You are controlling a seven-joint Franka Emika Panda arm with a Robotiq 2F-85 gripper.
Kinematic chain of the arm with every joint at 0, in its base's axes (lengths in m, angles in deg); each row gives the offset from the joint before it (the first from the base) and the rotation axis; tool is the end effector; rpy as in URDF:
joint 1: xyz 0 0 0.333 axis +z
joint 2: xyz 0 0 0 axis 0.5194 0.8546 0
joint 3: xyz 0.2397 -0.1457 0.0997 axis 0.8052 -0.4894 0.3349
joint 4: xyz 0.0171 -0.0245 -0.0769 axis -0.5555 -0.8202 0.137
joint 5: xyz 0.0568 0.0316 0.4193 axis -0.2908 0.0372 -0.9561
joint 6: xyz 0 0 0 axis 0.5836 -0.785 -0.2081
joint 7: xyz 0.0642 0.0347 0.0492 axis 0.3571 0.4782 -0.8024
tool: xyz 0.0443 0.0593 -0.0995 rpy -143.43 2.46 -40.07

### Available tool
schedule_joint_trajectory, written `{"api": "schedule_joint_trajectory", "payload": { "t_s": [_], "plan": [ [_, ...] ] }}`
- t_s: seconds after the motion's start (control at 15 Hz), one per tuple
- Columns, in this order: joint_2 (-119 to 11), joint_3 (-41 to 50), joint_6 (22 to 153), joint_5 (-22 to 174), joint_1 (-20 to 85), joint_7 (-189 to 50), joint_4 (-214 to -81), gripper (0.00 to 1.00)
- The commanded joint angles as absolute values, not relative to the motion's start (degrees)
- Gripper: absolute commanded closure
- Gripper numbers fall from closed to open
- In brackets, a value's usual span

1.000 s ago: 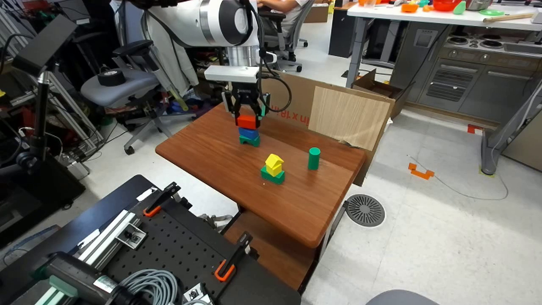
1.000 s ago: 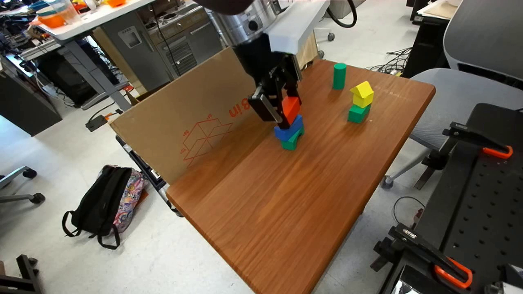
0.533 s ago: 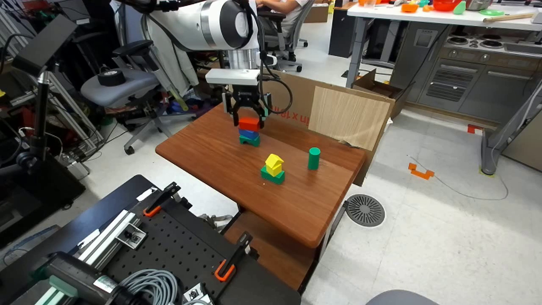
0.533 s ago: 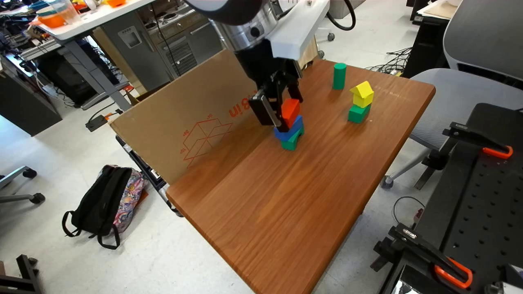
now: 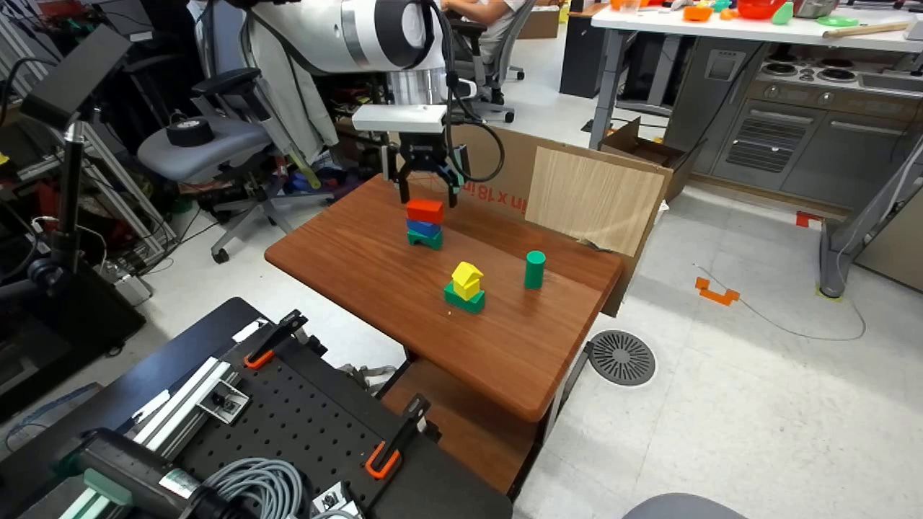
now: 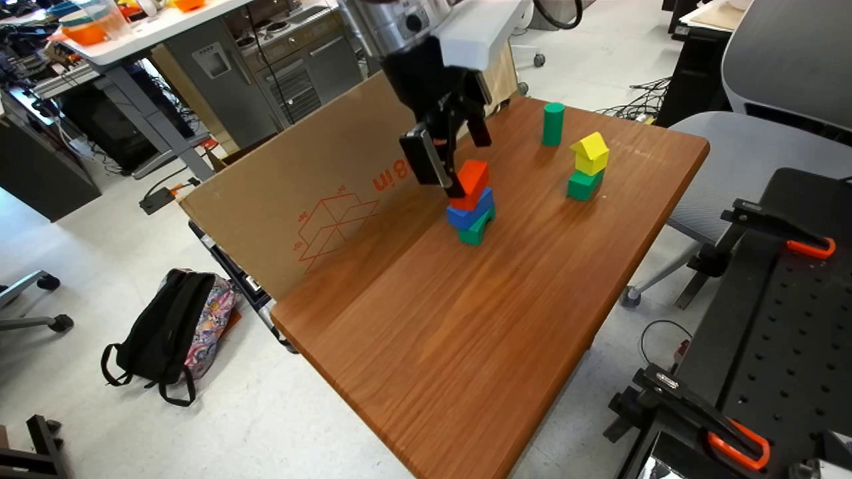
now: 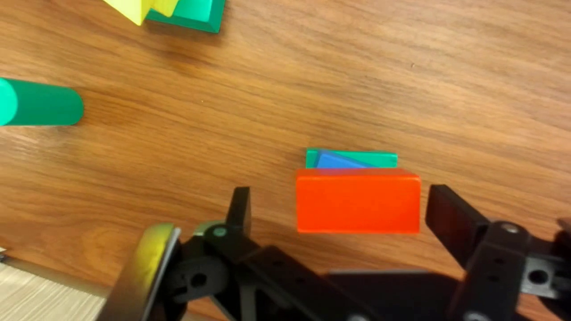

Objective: Put the orange block on top of the blue block

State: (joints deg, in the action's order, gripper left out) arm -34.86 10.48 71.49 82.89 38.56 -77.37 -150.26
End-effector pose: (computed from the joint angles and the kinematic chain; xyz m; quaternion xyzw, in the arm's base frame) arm 0.6629 0.0967 0.1788 0.9799 0.1586 -0.1022 0.0645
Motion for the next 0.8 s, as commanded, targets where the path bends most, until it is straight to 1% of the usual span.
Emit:
{"api": "schedule_joint_trajectory", "payload": {
  "t_s": [0.0, 0.4, 0.47, 0.6, 0.73],
  "plan": [
    [-45.3, 10.4, 74.3, 82.5, 36.0, -78.9, -159.0, 0.00],
    [-62.4, 8.8, 77.0, 81.8, 30.3, -84.7, -174.0, 0.00],
    [-55.2, 9.3, 74.1, 82.2, 31.8, -81.9, -166.1, 0.00],
    [-59.7, 8.5, 74.5, 82.2, 30.5, -83.8, -170.4, 0.00],
    [-61.4, 8.5, 75.3, 82.2, 30.3, -84.1, -172.3, 0.00]
  ]
}}
